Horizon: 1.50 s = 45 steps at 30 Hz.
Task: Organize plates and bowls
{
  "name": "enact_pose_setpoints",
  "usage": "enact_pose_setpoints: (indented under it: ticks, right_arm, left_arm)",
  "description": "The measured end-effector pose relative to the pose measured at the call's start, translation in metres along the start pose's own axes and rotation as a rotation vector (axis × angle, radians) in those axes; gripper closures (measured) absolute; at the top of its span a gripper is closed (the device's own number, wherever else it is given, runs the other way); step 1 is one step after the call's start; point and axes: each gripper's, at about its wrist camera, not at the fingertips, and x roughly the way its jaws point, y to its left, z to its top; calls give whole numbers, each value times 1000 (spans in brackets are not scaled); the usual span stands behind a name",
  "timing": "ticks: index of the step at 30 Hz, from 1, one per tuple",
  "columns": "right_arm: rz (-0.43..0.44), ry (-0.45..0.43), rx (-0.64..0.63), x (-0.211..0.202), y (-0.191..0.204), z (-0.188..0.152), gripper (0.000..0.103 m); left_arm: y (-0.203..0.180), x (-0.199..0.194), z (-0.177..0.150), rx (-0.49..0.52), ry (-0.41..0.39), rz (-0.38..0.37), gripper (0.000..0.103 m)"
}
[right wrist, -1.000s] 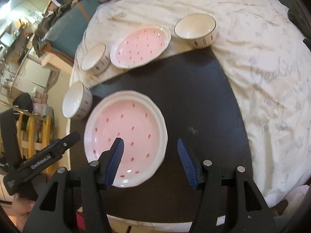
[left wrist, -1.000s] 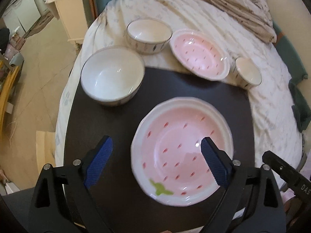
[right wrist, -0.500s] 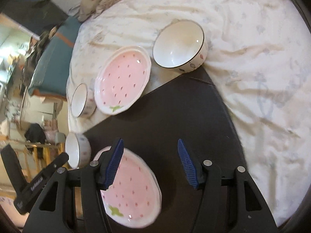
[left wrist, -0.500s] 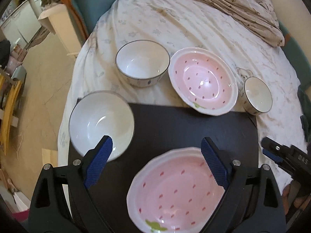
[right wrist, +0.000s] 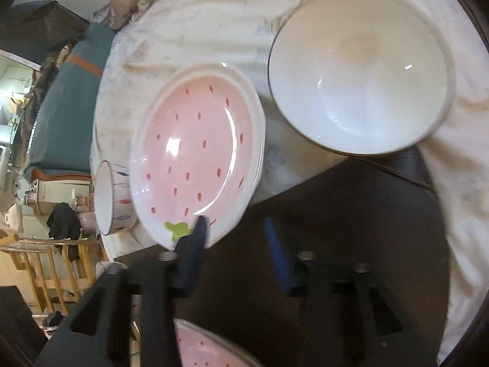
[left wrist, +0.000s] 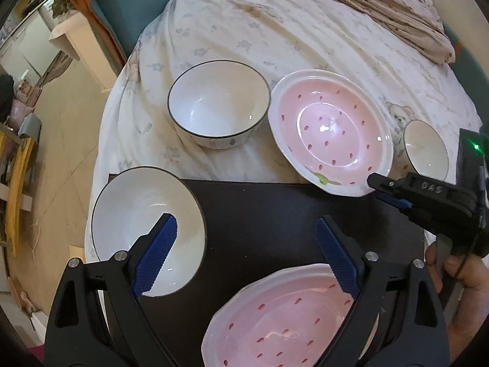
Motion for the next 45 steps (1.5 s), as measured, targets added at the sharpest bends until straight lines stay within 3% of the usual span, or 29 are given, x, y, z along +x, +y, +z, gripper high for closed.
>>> enact_pose_setpoints:
  ticks: [8,13,18,22,38,42,45]
  right_arm:
    - [-5,-3,-57,18,8,13,85]
    - [-1,-17,-100,15,11,13,88]
    - [-29,-31,-168,-1,27,-9,88]
    - [-3,-13,-163,-9,21,-27,88]
    - [107,120,-27,-33,-35,-63,88]
    - [18,124,-88,-43,-32,-60,83]
    - [32,85,-59,-56,-38,-49,83]
  left_arm:
    - [2,8,3,-4,9,14,13]
    - [-1,6,3,-6,12,2,13]
    - [1,2,2,-34,32,-44,13]
    - [2,-5,3,-35,11,-48,13]
    - [-1,0,8,-38,24,-57,13]
    - [-11,6,10,7,48,-82,13]
    - [-19,14,18,20,68,-83,13]
